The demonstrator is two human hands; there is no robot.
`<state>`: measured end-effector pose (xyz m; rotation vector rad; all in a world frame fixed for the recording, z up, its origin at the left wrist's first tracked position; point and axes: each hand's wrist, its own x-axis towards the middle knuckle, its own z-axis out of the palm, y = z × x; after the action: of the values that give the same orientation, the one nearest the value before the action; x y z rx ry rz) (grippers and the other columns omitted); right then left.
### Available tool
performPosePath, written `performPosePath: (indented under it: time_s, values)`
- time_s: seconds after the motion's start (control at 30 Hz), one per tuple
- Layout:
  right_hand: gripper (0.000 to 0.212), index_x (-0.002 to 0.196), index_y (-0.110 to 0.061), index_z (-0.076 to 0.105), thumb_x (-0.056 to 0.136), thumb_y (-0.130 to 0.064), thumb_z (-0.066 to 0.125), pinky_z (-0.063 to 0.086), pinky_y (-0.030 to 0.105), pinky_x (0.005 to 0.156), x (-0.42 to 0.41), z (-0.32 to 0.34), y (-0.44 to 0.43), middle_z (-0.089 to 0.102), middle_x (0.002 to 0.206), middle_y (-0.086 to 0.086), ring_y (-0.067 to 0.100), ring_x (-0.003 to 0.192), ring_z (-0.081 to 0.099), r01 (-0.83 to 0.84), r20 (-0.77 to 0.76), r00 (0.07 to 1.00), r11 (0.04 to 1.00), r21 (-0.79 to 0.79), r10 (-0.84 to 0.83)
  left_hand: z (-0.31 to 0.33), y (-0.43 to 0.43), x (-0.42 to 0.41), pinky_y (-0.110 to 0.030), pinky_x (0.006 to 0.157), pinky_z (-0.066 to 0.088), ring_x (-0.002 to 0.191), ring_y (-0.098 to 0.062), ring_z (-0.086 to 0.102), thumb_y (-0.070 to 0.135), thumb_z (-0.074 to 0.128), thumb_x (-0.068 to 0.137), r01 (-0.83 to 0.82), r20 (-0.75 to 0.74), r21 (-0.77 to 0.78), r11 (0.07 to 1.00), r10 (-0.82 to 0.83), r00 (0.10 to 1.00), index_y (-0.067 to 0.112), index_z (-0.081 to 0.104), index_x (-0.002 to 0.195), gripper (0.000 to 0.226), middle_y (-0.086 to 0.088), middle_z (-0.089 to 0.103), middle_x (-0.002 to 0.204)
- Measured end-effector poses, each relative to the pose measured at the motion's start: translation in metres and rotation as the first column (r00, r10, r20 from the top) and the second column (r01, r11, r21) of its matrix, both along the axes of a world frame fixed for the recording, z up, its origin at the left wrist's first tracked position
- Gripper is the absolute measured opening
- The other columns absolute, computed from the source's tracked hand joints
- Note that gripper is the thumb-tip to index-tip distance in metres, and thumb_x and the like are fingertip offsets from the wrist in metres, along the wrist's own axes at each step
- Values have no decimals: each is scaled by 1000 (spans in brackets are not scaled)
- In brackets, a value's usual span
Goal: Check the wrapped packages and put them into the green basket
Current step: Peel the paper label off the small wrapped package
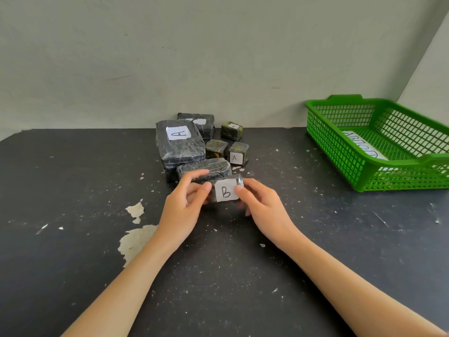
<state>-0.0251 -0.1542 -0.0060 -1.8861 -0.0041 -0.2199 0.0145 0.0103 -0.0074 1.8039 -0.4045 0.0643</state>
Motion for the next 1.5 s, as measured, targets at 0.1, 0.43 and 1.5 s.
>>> performPosePath:
  time_s: [0.1,0.43,1.5]
  values:
    - [22,112,-11,60,97,-20,46,45,22,51,4,2,-5,64,72,1,10,60,56,114,-41,993,972,207,-108,3,-1,-7,-19,79,51,85,-6,68,22,67,84,99,6,6,995,-99,995,35,57,116,37,5,69,93]
    - [36,107,-23,58,78,-43,69,52,31,75,7,-2,2,67,100,-5,15,91,65,178,-68,983,980,89,-172,4,-5,-11,-5,77,46,82,2,65,15,80,69,64,229,129,990,-93,969,32,57,110,50,13,66,88]
    - [38,109,-23,52,79,-34,71,55,31,82,5,2,8,65,103,-4,11,93,63,176,-30,984,983,44,-175,2,-4,-10,-5,77,46,83,3,65,13,80,68,29,270,162,986,-72,960,26,59,110,49,14,65,87]
